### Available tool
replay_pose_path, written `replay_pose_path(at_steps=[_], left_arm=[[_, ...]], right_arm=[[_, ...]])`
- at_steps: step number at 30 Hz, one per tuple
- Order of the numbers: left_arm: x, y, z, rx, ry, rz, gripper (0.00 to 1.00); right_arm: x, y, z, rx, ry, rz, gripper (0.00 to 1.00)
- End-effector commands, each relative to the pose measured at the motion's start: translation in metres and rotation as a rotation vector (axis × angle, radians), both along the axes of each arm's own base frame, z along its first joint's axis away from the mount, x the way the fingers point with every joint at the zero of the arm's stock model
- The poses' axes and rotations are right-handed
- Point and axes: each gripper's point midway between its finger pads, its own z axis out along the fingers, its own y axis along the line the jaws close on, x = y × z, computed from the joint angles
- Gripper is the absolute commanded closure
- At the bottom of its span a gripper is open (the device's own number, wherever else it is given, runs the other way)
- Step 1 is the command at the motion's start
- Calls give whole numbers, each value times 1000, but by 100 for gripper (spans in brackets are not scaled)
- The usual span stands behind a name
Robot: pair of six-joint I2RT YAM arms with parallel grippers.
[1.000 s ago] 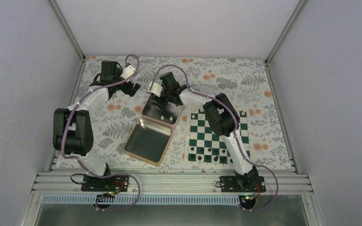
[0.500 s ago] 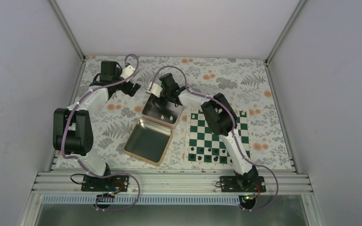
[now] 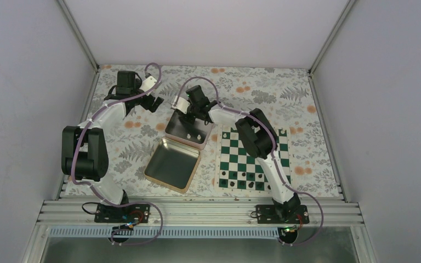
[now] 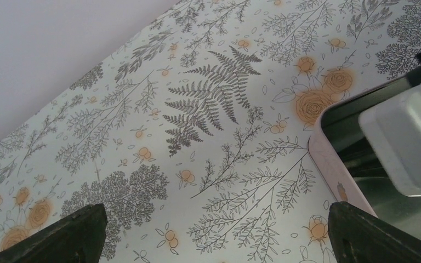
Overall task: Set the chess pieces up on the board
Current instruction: Pick up the chess piece from the storage box, then place the chess piece on the chessboard.
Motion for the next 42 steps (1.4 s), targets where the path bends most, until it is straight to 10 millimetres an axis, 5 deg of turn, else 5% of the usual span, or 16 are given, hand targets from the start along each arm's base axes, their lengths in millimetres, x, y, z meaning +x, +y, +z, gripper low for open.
replay_pose_path(at_steps=[1, 9, 18, 23, 28, 36, 42], left_arm=[[0, -1, 13, -19, -30, -3, 0], [1, 3, 15, -2, -42, 12, 0], [1, 4, 24, -6, -61, 20, 0], [2, 5, 25, -6, -65, 26, 0], [4, 4, 23, -7, -62, 26, 0], [4, -1, 20, -22, -54, 8, 0], [2, -1, 19, -18, -56, 9, 0]], right_arm=[[-10, -4, 56, 59, -30, 4, 93], [-20, -62, 131, 181, 36, -51, 93], [-41, -199, 170, 223, 11, -242, 92], [-69, -281, 146, 184, 25, -391, 91], [-95, -340, 120, 154, 35, -520, 90], [-120, -385, 77, 95, 76, -570, 89], [-129, -389, 53, 88, 124, -534, 89]])
